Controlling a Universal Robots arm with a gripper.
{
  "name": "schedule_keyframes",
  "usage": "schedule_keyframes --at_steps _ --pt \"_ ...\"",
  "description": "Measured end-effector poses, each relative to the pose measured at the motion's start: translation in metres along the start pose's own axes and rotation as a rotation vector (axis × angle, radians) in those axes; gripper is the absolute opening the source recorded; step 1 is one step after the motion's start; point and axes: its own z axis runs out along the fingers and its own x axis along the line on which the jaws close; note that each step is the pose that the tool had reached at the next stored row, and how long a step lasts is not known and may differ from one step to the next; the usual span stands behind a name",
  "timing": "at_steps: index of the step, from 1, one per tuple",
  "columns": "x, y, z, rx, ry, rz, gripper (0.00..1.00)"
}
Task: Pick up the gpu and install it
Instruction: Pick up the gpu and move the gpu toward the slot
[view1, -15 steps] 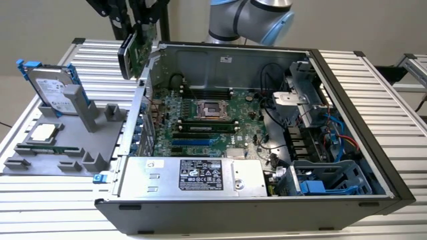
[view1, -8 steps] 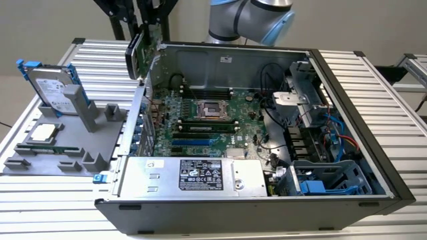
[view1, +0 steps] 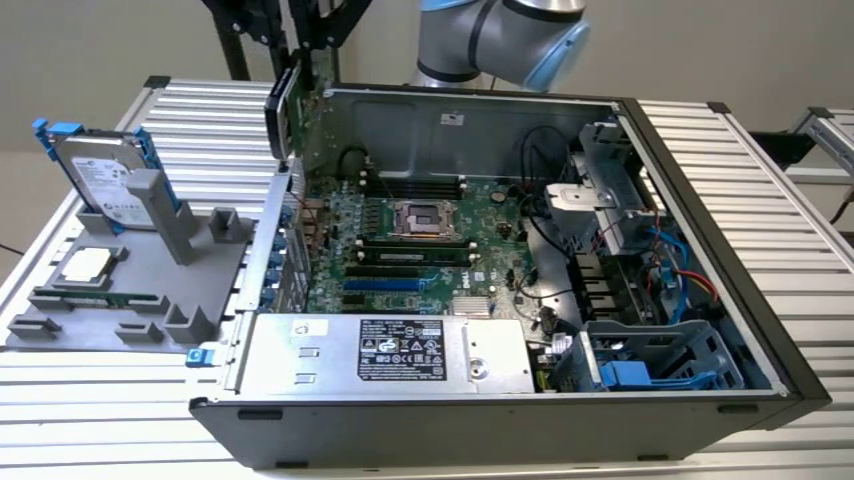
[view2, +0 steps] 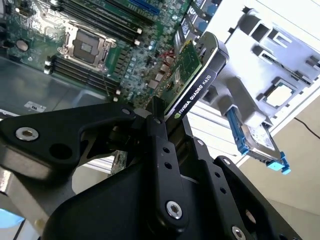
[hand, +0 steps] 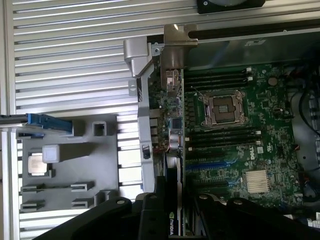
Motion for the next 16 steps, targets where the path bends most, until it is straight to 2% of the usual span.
schedule_keyframes --at_steps 16 --pt "-0.0189 0.0022 -0.0001 0.0000 0.0000 0.000 0.00"
